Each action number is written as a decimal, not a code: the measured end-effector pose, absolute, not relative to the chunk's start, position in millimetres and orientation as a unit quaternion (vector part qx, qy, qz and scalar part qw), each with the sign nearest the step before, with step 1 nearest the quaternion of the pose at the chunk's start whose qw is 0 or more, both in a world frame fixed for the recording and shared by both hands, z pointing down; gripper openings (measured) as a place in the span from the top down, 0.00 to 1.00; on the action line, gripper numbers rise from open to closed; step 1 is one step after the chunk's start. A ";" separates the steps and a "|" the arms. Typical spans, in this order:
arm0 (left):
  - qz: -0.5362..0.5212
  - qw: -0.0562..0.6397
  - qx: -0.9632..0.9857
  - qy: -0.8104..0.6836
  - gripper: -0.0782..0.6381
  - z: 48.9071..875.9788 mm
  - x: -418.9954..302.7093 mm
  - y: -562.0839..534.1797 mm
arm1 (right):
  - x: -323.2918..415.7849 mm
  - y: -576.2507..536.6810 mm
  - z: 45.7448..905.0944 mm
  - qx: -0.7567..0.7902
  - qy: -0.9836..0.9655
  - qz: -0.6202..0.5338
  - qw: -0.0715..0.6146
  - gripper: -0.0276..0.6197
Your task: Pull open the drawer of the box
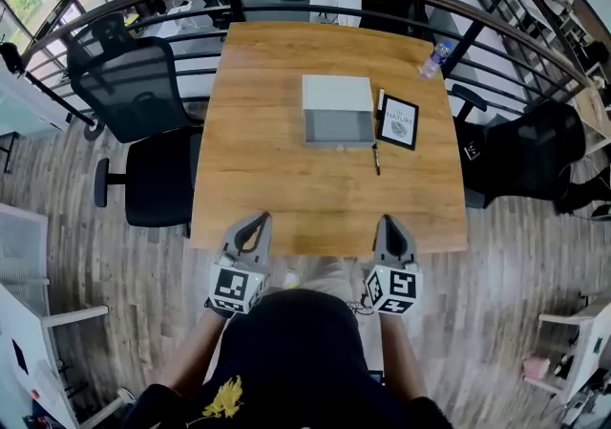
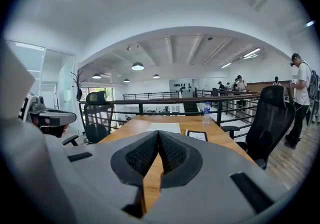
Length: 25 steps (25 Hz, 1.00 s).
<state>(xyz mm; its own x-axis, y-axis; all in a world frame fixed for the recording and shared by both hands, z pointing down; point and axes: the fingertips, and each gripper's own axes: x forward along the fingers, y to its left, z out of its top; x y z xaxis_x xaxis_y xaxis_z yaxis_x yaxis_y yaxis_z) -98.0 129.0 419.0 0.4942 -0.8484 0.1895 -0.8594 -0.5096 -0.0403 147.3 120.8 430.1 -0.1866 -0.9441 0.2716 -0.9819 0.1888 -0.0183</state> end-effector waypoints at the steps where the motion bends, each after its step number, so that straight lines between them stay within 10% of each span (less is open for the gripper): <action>1: 0.089 0.025 0.865 -0.493 0.87 413.1 -99.6 134.9 | 145.0 124.5 425.0 0.629 -0.766 0.090 0.098 0.96; 25: 0.033 0.031 0.848 -0.529 0.87 385.0 -135.8 179.4 | 123.7 157.0 372.7 0.616 -0.781 0.039 0.093 0.96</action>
